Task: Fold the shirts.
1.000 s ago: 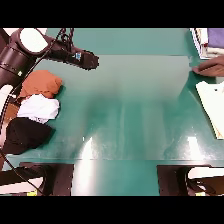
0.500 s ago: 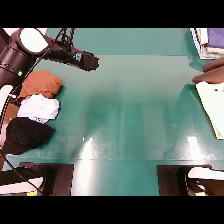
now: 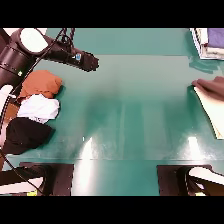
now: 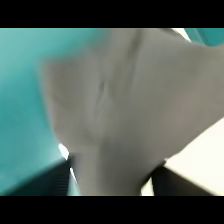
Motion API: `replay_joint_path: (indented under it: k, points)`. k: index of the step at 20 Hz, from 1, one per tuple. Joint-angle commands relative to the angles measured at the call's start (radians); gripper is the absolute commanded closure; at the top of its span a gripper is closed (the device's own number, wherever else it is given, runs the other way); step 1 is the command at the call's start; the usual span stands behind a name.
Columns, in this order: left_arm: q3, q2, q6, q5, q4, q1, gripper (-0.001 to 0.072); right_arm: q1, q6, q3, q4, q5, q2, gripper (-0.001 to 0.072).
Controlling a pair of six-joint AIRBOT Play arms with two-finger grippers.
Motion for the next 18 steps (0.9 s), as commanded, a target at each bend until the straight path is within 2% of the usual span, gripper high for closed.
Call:
replay_joint_path:
  k: [1, 4, 6, 11, 13, 14, 16, 18]
  points:
    - [0.0, 0.0, 0.002, -0.001, 0.0, 0.0, 0.0679, -0.071, 0.063, -0.136, -0.256, 0.098, 0.028, 0.0121]
    - [0.0, 0.0, 0.002, -0.009, 0.0, 0.0, 0.0679, -0.095, 0.107, -0.181, -0.219, 0.114, 0.027, 0.0136]
    - [0.0, 0.0, 0.002, -0.008, 0.0, 0.0, 0.0679, -0.06, 0.107, -0.183, -0.146, 0.115, 0.027, 0.0209]
    - [0.0, 0.001, 0.001, -0.014, -0.006, 0.0, 0.0679, 0.187, 0.105, -0.183, 0.147, 0.13, 0.029, 0.0226]
    - [0.0, 0.001, 0.001, -0.005, -0.006, 0.0, 0.0679, 0.324, 0.104, -0.183, 0.209, 0.129, 0.029, 0.0393]
    - [0.0, 0.001, 0.001, -0.002, -0.006, 0.0, 0.0679, 0.393, 0.103, -0.183, 0.219, 0.127, 0.028, 0.0454]
    - [0.0, 0.001, 0.001, 0.012, -0.006, 0.0, 0.0679, 0.53, 0.065, -0.183, 0.216, 0.121, 0.028, 0.0697]
    - [0.0, 0.001, 0.001, 0.036, -0.006, 0.0, 0.0679, 0.639, 0.039, -0.183, 0.216, 0.122, 0.028, 0.0698]
